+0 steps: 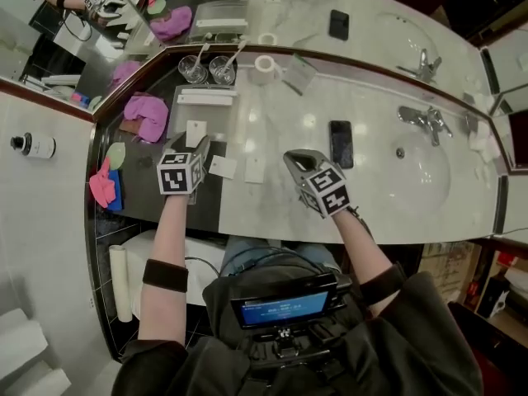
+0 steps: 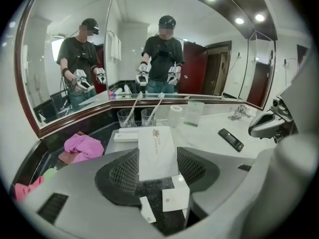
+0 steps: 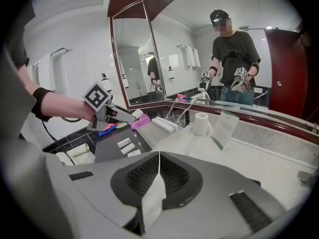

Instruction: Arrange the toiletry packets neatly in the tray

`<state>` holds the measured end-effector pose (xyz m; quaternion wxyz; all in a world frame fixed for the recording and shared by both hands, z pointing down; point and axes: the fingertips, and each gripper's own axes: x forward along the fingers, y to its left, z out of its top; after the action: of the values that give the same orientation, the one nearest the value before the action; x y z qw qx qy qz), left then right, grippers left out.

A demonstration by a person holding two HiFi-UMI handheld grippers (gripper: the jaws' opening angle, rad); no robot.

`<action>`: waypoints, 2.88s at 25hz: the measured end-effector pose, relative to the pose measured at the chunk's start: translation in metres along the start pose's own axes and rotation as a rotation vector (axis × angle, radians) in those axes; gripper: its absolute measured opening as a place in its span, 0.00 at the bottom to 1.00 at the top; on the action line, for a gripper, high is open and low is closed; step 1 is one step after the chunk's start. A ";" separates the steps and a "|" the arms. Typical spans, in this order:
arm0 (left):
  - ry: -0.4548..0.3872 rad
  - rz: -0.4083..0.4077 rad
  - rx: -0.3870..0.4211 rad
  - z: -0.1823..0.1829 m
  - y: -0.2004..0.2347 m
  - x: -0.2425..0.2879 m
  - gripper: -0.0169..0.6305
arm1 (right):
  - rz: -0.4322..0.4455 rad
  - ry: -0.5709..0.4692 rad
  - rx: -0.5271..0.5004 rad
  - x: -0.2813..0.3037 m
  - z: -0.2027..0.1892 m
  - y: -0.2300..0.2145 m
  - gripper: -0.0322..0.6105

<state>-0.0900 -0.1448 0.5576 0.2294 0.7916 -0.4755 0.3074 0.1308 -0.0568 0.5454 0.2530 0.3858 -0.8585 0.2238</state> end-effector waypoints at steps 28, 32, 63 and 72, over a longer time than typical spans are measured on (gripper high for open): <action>0.202 0.192 -0.217 -0.179 0.125 -0.066 0.39 | 0.116 0.059 -0.082 0.048 0.012 0.072 0.08; 0.230 0.173 -0.184 -0.177 0.146 -0.048 0.39 | 0.114 0.079 -0.079 0.063 0.014 0.079 0.08; 0.184 0.083 -0.095 -0.166 0.156 -0.004 0.58 | 0.093 0.092 -0.042 0.098 0.020 0.105 0.08; -0.037 0.079 0.017 -0.100 0.116 -0.068 0.25 | 0.121 0.037 -0.066 0.091 0.035 0.109 0.08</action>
<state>-0.2443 -0.0890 0.5883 0.2017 0.7797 -0.5080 0.3054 -0.0153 -0.0613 0.5524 0.2675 0.3205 -0.8823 0.2174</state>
